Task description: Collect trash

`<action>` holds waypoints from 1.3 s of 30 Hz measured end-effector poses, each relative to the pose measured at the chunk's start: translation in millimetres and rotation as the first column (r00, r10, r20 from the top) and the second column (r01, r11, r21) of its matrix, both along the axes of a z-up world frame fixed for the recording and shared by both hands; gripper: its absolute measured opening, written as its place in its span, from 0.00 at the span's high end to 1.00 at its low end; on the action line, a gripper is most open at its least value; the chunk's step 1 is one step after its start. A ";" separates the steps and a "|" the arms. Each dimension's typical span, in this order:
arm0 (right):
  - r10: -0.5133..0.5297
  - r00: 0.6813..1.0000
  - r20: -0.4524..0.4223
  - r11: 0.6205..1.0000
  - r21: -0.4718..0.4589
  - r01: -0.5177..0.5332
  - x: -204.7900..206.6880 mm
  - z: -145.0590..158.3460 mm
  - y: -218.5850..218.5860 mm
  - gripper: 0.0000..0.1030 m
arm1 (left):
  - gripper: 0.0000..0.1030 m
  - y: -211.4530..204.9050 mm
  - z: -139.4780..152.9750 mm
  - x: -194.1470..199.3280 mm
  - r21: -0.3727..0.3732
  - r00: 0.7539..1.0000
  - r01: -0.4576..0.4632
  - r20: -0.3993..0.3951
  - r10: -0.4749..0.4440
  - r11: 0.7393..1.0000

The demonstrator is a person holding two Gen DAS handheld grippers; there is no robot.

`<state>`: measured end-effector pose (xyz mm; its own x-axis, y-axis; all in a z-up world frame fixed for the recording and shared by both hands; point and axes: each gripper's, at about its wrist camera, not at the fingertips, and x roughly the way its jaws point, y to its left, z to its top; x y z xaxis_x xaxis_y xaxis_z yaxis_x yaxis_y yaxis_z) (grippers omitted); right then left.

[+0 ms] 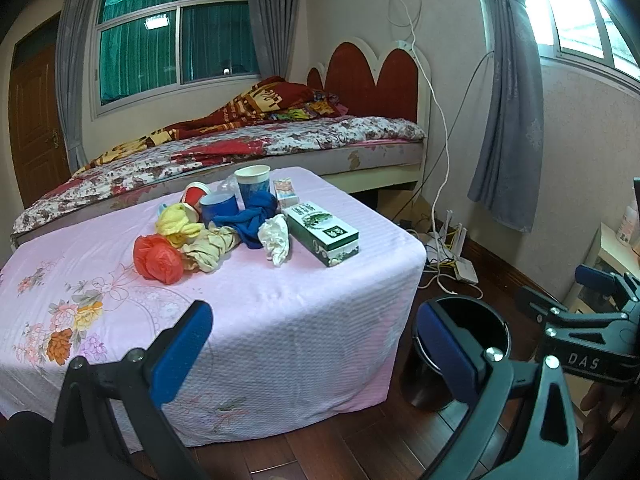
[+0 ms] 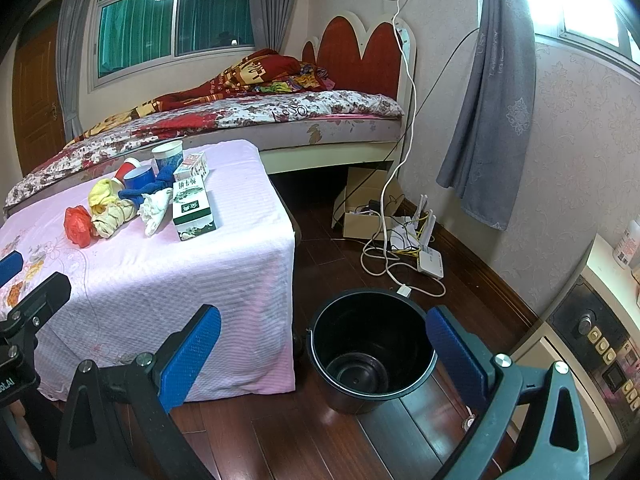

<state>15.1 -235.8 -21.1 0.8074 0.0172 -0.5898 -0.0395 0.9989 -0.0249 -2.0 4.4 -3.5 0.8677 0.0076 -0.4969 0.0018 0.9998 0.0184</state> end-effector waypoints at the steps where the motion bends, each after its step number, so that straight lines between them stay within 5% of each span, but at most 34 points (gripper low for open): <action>1: 0.000 1.000 0.000 1.000 -0.001 0.000 0.0 0.0 -0.1 0.00 | 0.01 -0.2 0.2 0.9 -0.004 1.000 0.004 -0.002 -0.004 1.000; 39: 0.032 0.999 -0.024 0.999 0.014 -0.032 4.5 -5.4 7.3 0.00 | 0.01 19.8 0.1 8.9 -0.004 0.999 -0.038 -0.002 0.038 0.999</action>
